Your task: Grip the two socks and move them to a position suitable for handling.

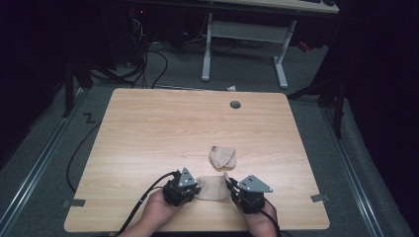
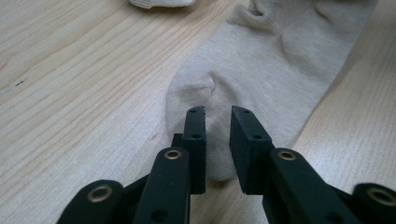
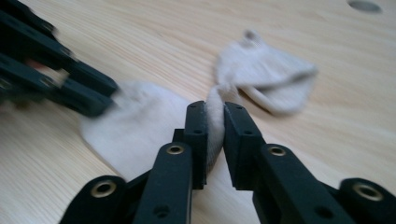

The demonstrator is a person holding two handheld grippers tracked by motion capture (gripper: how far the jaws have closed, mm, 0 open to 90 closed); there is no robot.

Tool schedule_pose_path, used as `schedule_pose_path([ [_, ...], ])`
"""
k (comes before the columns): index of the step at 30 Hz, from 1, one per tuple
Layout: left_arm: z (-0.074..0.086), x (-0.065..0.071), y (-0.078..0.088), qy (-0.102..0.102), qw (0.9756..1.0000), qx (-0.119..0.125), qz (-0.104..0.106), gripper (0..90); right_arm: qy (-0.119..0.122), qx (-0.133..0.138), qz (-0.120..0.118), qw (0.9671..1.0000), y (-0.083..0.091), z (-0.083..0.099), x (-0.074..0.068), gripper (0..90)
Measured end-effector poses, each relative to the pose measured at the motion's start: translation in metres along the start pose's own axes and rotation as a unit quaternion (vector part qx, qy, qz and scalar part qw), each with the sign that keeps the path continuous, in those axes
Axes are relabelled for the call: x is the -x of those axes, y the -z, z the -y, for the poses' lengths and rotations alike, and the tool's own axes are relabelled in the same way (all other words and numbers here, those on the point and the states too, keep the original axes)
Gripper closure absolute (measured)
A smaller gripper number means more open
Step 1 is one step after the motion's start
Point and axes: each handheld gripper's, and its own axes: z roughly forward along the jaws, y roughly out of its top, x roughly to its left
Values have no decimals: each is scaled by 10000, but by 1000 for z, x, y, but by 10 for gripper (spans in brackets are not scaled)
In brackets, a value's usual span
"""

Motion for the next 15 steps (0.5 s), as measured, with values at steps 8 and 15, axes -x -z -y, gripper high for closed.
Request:
schedule_pose_path([
  [8, 2, -1, 2, -66, 10000, -20, 61, 758, -81, -41, 250, 9996, 12, 6, 14, 787],
  [15, 8, -7, 7, 154, 9998, 43, 142, 761, 214, -731, -15, 9971, -17, 9, 15, 854],
])
